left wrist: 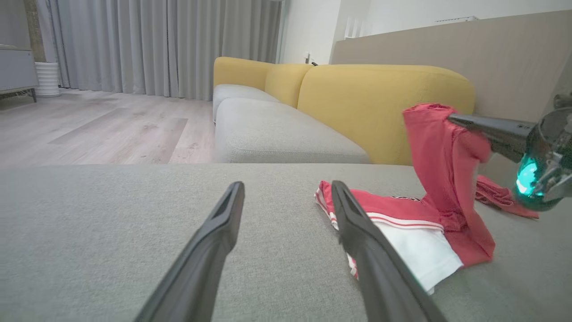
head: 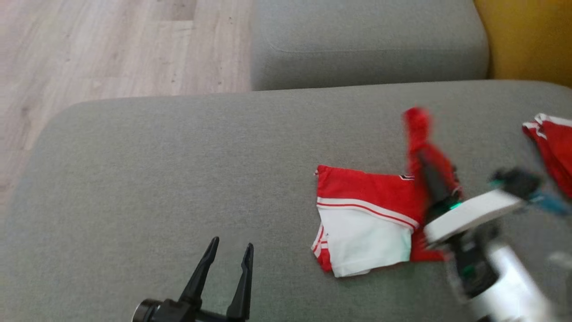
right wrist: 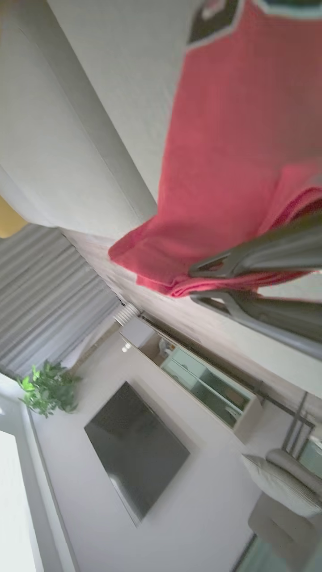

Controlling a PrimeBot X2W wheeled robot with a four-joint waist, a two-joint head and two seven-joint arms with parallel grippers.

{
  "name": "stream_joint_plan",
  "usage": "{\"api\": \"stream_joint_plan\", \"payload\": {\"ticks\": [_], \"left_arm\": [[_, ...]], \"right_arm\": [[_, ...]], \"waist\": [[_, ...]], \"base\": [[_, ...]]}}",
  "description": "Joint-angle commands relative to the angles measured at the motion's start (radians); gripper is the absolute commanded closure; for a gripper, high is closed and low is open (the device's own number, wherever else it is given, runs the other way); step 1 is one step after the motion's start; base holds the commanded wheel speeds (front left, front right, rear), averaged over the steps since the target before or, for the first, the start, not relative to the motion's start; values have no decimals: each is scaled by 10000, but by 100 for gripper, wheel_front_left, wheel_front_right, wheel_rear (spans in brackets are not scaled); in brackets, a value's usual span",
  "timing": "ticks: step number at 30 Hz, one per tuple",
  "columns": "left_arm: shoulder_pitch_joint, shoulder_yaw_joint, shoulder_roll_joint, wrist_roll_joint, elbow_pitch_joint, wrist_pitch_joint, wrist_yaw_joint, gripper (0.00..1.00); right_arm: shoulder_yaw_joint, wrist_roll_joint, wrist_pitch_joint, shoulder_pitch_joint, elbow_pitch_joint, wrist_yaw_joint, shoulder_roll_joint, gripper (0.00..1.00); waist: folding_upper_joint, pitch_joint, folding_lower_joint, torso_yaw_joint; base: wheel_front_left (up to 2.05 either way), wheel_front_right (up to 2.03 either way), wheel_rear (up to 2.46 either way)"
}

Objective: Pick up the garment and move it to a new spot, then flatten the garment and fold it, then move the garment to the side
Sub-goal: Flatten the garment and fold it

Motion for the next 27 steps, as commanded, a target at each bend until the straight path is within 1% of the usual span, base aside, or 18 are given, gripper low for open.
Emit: {"api": "stream_joint_plan", "payload": {"ticks": [1, 5, 7, 8, 9, 10, 12, 14, 16, 19, 20, 22, 24, 27], "left_arm": [[-181, 251, -90, 45, -237, -95, -29, 0], [-159, 245, -90, 24, -187, -95, -82, 0], [-181, 238, -90, 12, -178, -95, -92, 0], [-185, 233, -90, 7, -167, -95, -100, 0], [-200, 211, -91, 14, -142, -95, -119, 0], [-198, 225, -91, -8, -151, -95, -115, 0], [-153, 312, -91, -77, -182, -95, -68, 0], [-67, 416, -91, -186, -210, -95, -26, 0], [57, 497, -91, -248, -231, -95, 13, 0], [231, 556, -91, -441, -303, -95, 149, 0], [231, 556, -91, -441, -303, -95, 149, 0], [349, 558, -91, -594, -339, -95, 256, 0], [475, 584, -91, -684, -354, -95, 359, 0], [678, 708, -91, -708, -332, -95, 490, 0]], "right_arm": [[282, -441, -90, -13, -493, 67, 576, 100], [543, -1774, -131, 348, 76, 67, 2043, 100], [622, -2204, -181, 414, 553, 67, 2461, 100], [611, -2357, -261, 446, 851, 67, 2574, 87], [557, -2633, -543, 448, 1352, 67, 2672, 0], [624, -2550, -727, 444, 1377, 67, 2686, 0], [874, -1924, -1175, 488, 1071, 67, 2693, 0], [799, -1682, -1701, 525, 830, 67, 2696, 0], [398, -1845, -1997, 684, 741, 67, 2665, 0], [-576, -2447, -2272, 1245, 555, 67, 2102, 0], [-576, -2447, -2272, 1245, 555, 67, 2102, 0], [-1211, -3286, -2346, 1755, 381, 67, 1548, 0], [-1839, -4446, -2364, 2324, -25, 67, 1109, 0], [-2731, -5581, -2368, 3354, -743, 67, 1063, 0]], "waist": [[0, -104, 0, 185], [0, -156, 0, 490], [0, -171, 0, 641], [0, -181, 0, 709], [0, -197, 0, 864], [0, -209, 0, 911], [0, -245, 0, 946], [0, -337, 0, 919], [0, -465, 0, 836], [0, -703, 0, 703], [0, -703, 0, 703], [0, -883, 0, 612], [0, -1054, 0, 490], [0, -1313, 0, 330]], "base": [[0, 0, 0], [0, 0, 0], [0, 0, 0], [0, 0, 0], [0, 0, 0], [0, 0, 0], [0, 0, 0], [0, 0, 0], [0, 0, 0], [0, 0, 0], [0, 0, 0], [0, 0, 0], [0, 0, 0], [0, 0, 0]]}}
